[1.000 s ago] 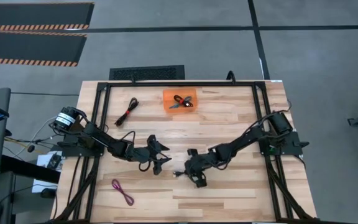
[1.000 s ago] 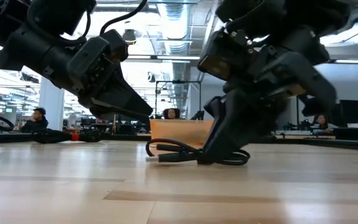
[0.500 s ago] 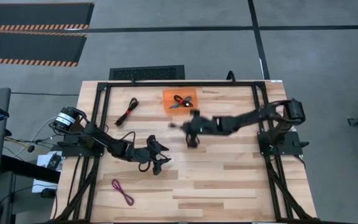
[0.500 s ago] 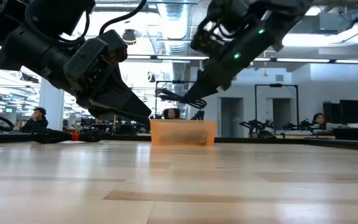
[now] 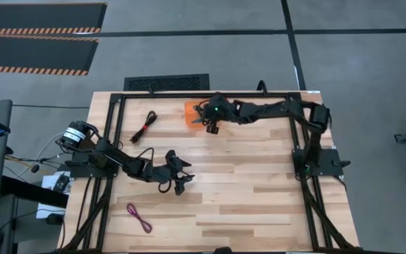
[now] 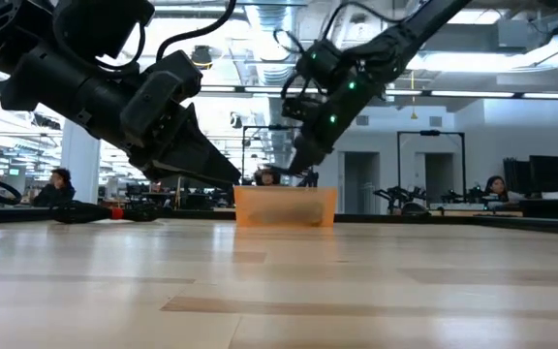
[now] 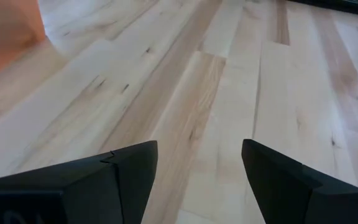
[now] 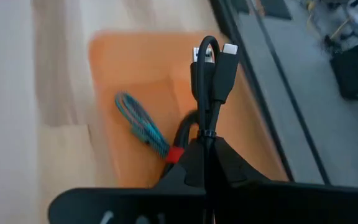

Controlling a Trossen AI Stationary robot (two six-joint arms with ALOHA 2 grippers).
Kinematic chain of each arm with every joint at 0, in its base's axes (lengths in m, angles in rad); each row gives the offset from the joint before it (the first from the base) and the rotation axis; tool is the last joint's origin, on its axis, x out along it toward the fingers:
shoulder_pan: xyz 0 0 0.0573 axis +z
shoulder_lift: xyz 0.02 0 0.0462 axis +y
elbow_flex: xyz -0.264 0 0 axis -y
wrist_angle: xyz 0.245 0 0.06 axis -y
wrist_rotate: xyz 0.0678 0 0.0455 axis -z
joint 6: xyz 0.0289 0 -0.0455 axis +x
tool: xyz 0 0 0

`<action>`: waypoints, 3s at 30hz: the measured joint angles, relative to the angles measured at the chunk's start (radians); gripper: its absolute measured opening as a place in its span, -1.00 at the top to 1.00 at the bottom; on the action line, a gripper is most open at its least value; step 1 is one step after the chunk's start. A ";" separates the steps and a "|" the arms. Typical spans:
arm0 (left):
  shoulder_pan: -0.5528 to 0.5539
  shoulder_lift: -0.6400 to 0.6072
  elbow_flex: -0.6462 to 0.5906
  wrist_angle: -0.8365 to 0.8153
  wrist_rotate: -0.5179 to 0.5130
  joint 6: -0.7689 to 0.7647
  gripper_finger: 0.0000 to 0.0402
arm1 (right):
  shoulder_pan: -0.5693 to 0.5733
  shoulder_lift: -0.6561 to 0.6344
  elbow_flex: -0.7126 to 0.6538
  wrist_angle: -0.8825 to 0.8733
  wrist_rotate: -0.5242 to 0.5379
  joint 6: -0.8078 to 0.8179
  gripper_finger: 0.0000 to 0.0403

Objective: Pick and place USB-C Cables
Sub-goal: Put the bottom black charger cable into the orange bin, then put the pink charger cable into the orange bin

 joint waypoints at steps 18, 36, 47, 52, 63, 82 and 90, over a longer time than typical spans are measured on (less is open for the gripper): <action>-0.001 0.000 0.000 -0.051 -0.002 -0.066 -0.12 | -0.045 -0.003 0.002 -0.028 -0.103 0.091 0.81; -0.001 0.000 0.000 -0.064 -0.003 -0.074 -0.12 | -0.048 -0.003 0.002 -0.024 -0.110 0.141 0.47; -0.003 0.000 0.000 -0.099 0.093 -0.141 -0.12 | 0.003 -0.095 -0.062 -0.015 -0.092 0.174 0.26; -0.046 -0.014 0.000 -0.176 0.105 -0.189 -0.04 | 0.066 -0.251 -0.270 0.241 -0.101 0.259 0.31; -0.178 -0.220 0.163 -0.756 0.388 -0.268 0.33 | 0.316 -0.357 -0.537 0.600 -0.146 0.395 0.39; -0.552 -0.221 0.371 -1.297 0.471 -0.457 0.46 | 0.401 -0.178 -0.486 0.742 -0.139 0.411 0.41; -0.595 -0.208 0.370 -1.322 0.433 -0.501 0.24 | 0.391 -0.178 -0.486 0.742 -0.139 0.413 0.41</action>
